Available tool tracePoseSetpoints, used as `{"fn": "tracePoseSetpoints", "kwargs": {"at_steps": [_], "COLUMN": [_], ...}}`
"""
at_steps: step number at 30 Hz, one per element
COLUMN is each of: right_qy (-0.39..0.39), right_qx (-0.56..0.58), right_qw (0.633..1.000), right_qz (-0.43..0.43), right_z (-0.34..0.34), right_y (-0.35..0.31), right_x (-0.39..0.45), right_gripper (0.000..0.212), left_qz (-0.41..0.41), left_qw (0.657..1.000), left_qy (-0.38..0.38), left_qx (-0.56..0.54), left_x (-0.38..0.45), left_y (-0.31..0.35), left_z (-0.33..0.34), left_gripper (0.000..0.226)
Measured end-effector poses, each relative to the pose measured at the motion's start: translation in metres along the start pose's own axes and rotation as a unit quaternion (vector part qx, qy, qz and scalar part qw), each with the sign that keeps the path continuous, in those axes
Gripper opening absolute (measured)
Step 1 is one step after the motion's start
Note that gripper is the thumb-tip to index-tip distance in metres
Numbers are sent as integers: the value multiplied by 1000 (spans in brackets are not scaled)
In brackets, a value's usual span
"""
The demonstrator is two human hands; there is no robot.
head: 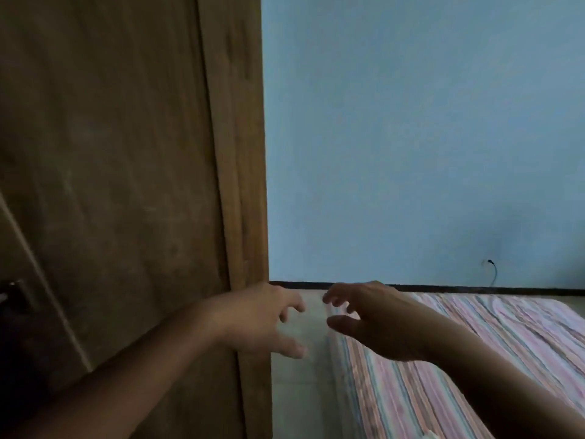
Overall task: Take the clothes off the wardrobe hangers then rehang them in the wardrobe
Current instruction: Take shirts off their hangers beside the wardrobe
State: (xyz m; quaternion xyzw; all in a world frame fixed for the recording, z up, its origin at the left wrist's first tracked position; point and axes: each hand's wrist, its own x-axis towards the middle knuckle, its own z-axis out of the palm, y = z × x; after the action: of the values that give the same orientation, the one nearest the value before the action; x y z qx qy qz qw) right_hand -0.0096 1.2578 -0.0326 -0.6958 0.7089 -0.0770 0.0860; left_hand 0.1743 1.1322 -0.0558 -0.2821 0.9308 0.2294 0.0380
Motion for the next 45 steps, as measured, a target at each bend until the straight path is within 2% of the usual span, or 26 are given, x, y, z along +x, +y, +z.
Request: {"fn": "tracePoseSetpoints", "kwargs": {"at_steps": [7,11,13,16,21,27,35,45], "right_qy": [-26,-47,-61,-85,-93,-140,-177,-195], "right_qx": [15,16,10,1,22,54,53,103], "right_qw": [987,972,963,947,914,879,812,744], "right_qz": [-160,-231,-263,-310,-394,-453,-554,-630], "right_z": [-14,-4,2,14,38,54,59,93], "right_y": [-69,-105,-124,-159,-218,-300,-395,-511], "right_x": [47,64,72,80,82,73,43,-12], "right_gripper": [35,39,39,44,43,56,63,52], "left_qz": [-127,-241,-283,-337,-462,-564,-644,-741], "left_qw": [983,945,926,907,859,794,709,589], "left_qy": [126,217,246,250,221,228,287,321], "left_qx": [-49,-39,-40,-38,2,7,-7,7], "left_x": [-82,-136,-168,-221,-306,-395,-486,-552], "left_y": [-32,-37,-34,-26,-24,-17,-2,-16], "left_z": [-26,-24,-21,-14,1,22,45,82], "left_gripper": [72,82,77,62,76,48,30,23]}}
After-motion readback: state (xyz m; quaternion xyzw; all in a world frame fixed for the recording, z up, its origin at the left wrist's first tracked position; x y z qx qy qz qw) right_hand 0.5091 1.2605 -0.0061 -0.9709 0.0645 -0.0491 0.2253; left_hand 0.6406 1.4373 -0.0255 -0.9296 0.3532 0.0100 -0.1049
